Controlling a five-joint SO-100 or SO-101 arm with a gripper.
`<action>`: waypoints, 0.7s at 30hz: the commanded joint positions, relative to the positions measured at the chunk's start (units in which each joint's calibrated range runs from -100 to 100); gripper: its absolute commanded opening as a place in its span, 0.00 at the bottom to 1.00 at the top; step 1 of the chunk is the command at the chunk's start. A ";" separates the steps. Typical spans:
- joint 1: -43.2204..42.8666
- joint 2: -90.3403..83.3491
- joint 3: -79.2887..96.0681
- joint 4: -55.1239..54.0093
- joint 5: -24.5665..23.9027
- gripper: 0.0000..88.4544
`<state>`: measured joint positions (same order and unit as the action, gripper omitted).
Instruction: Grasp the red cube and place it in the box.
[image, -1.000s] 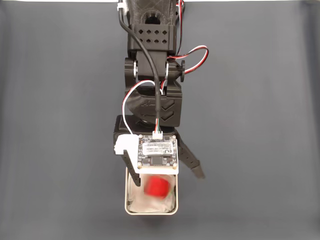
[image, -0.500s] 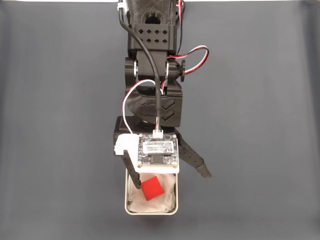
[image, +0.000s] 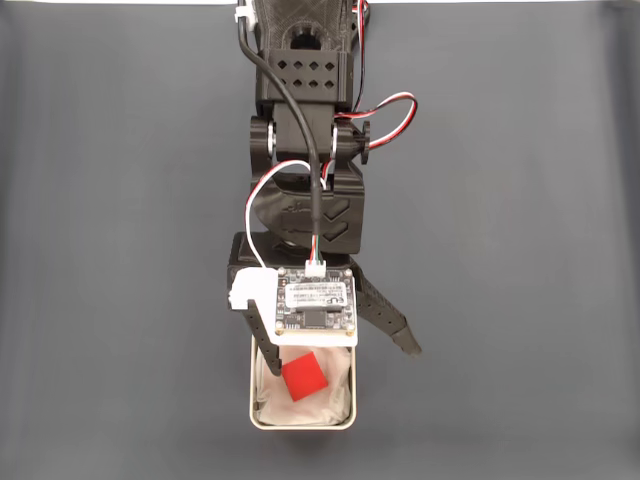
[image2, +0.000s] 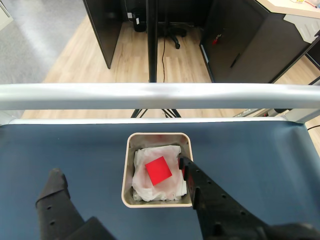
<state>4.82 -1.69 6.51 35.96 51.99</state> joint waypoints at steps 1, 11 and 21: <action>0.08 -4.29 -0.03 -1.45 -0.24 0.56; -0.13 -5.07 0.24 -2.02 -0.54 0.47; -1.63 -18.84 4.90 -1.29 -0.49 0.00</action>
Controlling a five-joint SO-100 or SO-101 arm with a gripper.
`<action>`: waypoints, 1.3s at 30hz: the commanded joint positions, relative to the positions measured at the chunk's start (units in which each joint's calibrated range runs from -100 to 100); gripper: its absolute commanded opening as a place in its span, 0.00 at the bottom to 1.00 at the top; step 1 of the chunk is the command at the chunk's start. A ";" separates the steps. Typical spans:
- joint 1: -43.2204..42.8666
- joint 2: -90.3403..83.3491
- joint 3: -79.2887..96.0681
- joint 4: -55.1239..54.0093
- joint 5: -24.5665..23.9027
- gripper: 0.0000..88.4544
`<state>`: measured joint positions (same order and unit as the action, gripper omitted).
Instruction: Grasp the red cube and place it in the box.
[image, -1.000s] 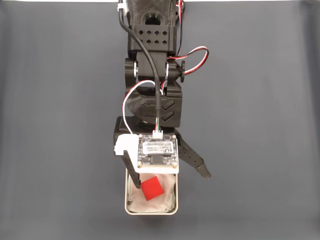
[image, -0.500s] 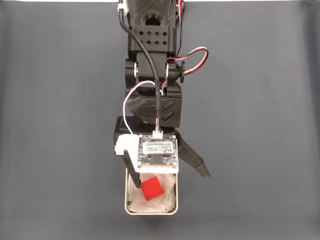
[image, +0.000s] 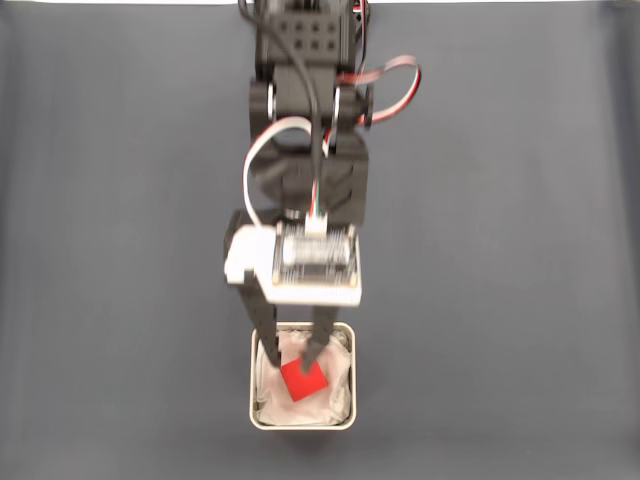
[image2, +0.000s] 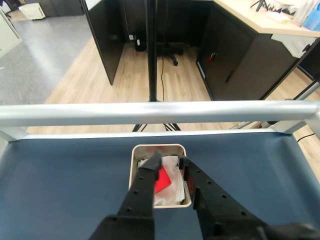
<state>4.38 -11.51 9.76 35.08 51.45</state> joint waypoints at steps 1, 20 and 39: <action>-1.46 -12.50 4.47 -0.25 0.05 0.00; -4.38 -81.13 79.56 19.01 -0.34 0.00; -4.73 -88.49 90.05 40.82 -1.66 0.00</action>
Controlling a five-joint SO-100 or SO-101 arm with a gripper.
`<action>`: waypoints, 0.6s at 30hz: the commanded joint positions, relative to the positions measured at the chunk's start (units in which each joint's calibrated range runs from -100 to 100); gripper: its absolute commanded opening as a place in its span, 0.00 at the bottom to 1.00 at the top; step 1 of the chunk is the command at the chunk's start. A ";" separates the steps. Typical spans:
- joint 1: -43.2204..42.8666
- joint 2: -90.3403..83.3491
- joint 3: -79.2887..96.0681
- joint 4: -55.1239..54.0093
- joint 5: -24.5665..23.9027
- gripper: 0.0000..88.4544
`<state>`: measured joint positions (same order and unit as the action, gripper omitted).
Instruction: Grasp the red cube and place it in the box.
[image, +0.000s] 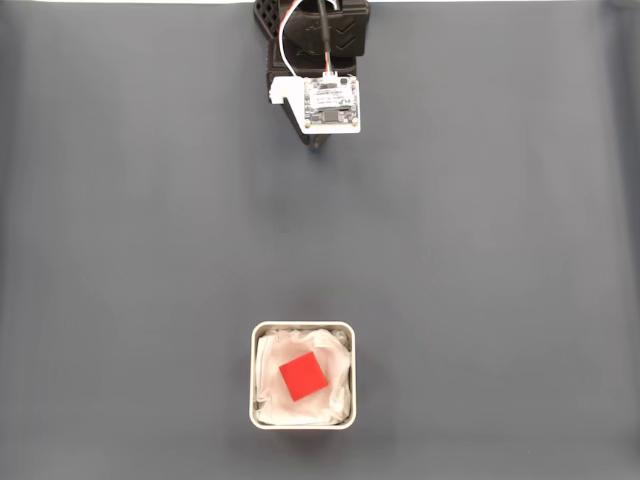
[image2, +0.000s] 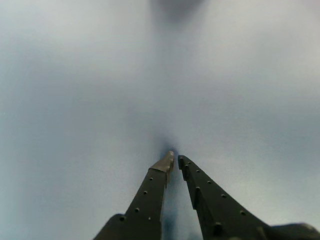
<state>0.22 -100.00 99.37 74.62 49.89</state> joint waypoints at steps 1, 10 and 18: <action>-0.58 0.00 0.45 1.28 -0.10 0.00; -0.22 0.00 0.45 1.28 -0.63 0.00; -0.22 0.00 0.45 1.28 -0.59 0.00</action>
